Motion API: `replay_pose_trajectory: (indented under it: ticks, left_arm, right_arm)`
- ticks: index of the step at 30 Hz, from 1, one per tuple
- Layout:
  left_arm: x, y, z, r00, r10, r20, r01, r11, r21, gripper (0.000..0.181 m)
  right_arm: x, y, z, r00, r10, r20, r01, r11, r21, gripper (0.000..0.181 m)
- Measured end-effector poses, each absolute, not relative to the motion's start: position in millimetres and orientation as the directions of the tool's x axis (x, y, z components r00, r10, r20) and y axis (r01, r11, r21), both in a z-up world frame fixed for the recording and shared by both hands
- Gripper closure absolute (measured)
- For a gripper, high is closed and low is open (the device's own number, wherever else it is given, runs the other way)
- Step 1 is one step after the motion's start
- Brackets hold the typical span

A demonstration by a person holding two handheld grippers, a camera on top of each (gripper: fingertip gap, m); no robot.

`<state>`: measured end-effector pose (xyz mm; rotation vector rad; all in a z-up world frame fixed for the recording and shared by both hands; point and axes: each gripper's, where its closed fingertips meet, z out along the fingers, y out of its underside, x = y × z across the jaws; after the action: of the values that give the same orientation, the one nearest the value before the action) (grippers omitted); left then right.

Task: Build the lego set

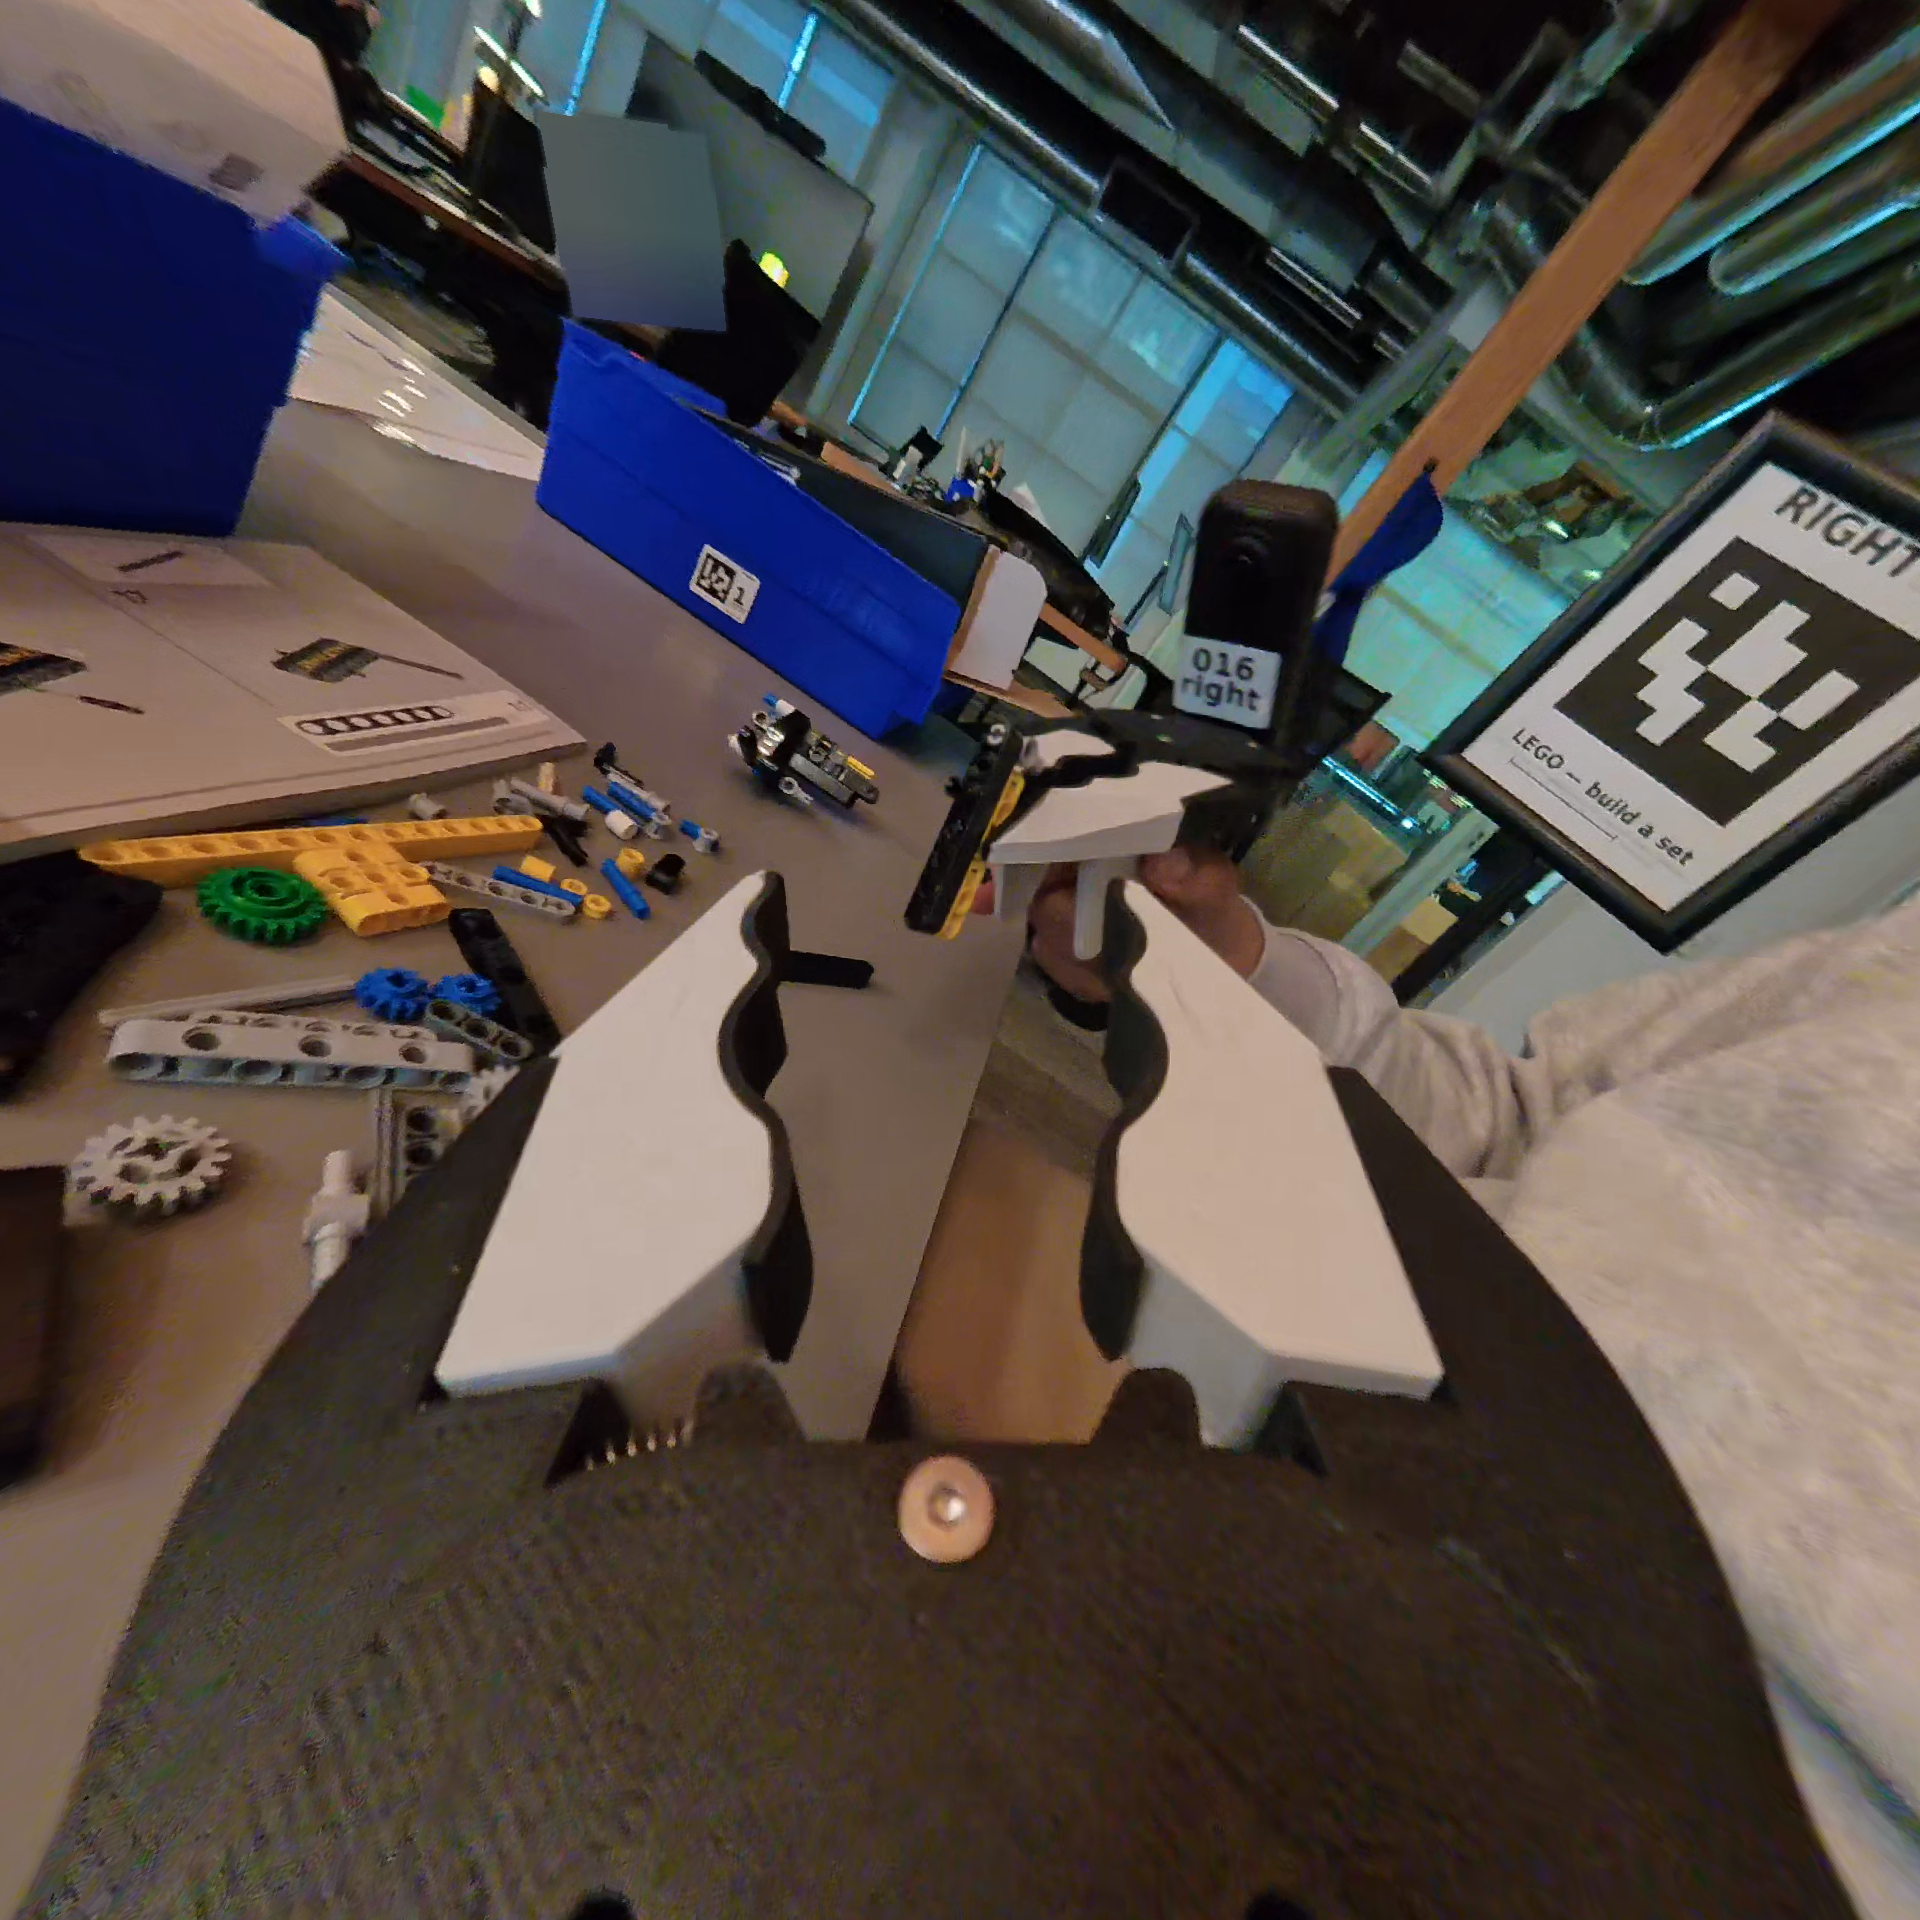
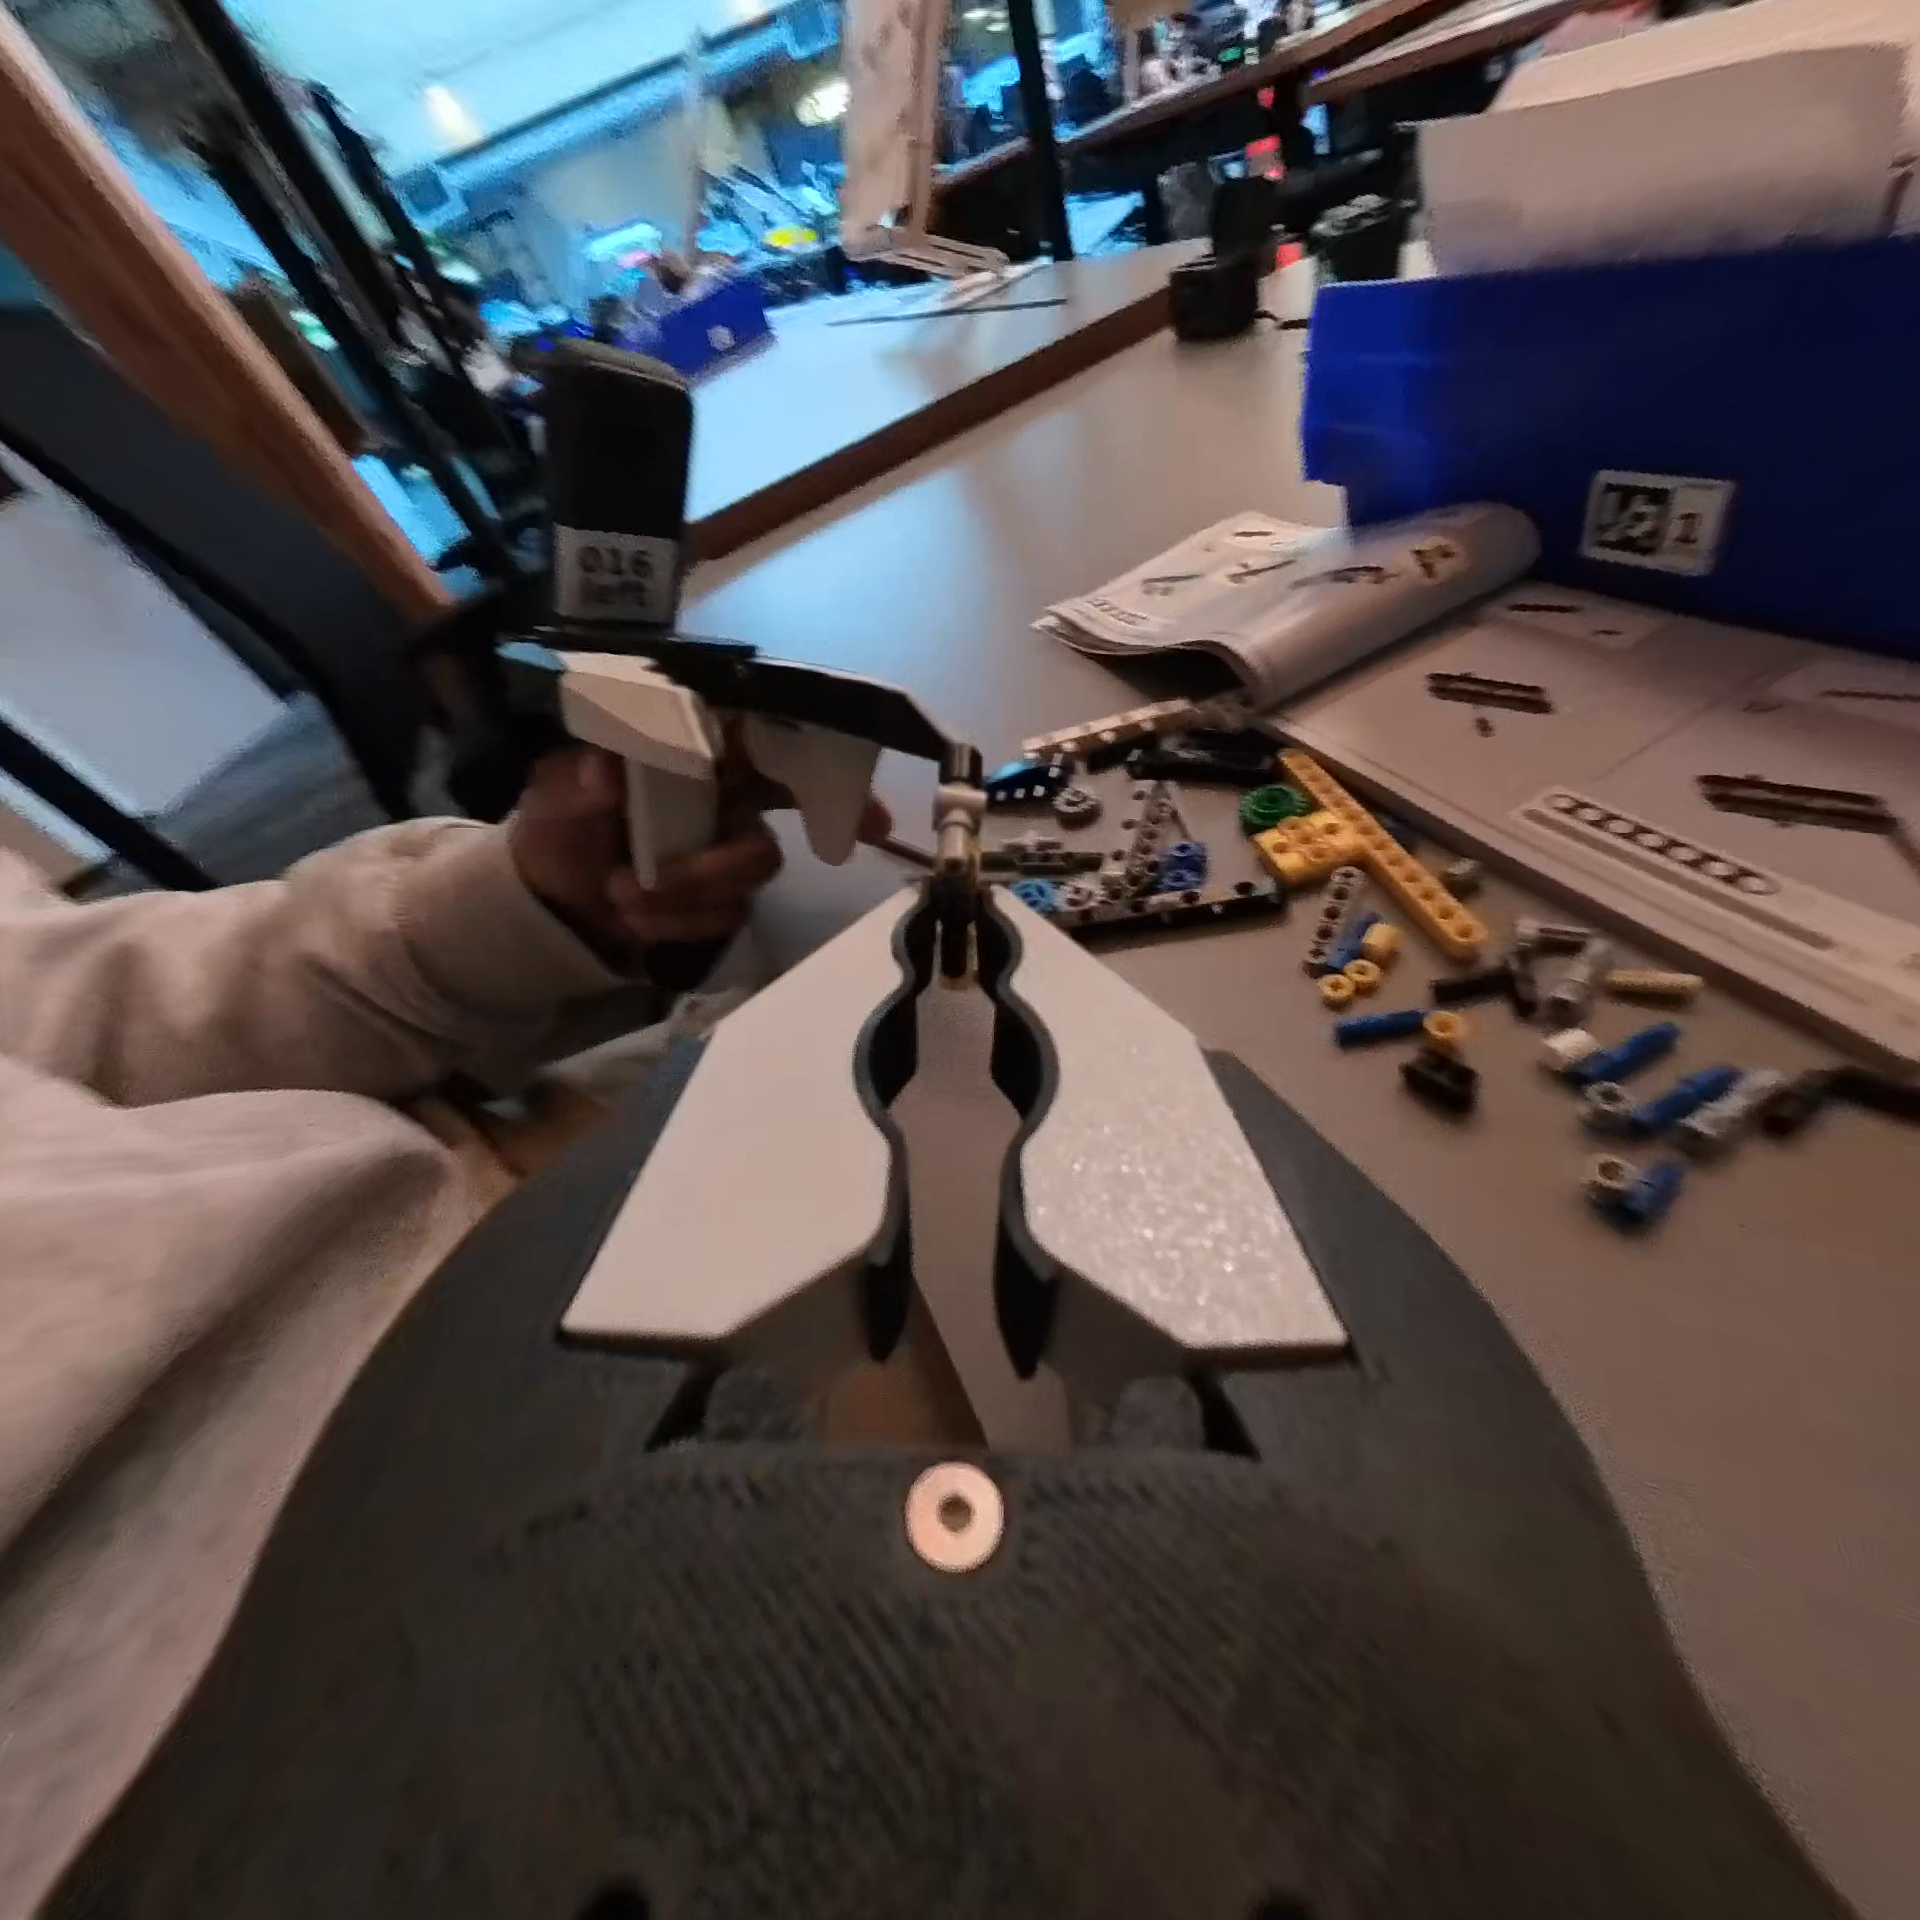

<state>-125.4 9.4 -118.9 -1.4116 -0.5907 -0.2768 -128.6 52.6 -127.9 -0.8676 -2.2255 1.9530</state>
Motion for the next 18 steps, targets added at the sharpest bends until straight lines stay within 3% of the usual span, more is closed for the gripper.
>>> replay_pose_trajectory:
  ticks: [7, 18]
  left_arm:
    - [-115.8, 19.4, -118.5, 0.790, 0.038, 0.612, 0.602, 0.149, -0.785, 0.127]
    - [-93.8, 39.8, -134.9, 0.717, -0.052, 0.695, 0.696, 0.007, -0.718, 0.148]
  right_arm:
    - [-111.5, 35.1, -130.9, -0.874, 0.257, -0.412, 0.433, 0.030, -0.901, 0.176]
    - [-98.1, 28.6, -147.5, -0.861, 0.166, -0.481, 0.500, 0.092, -0.861, 0.176]
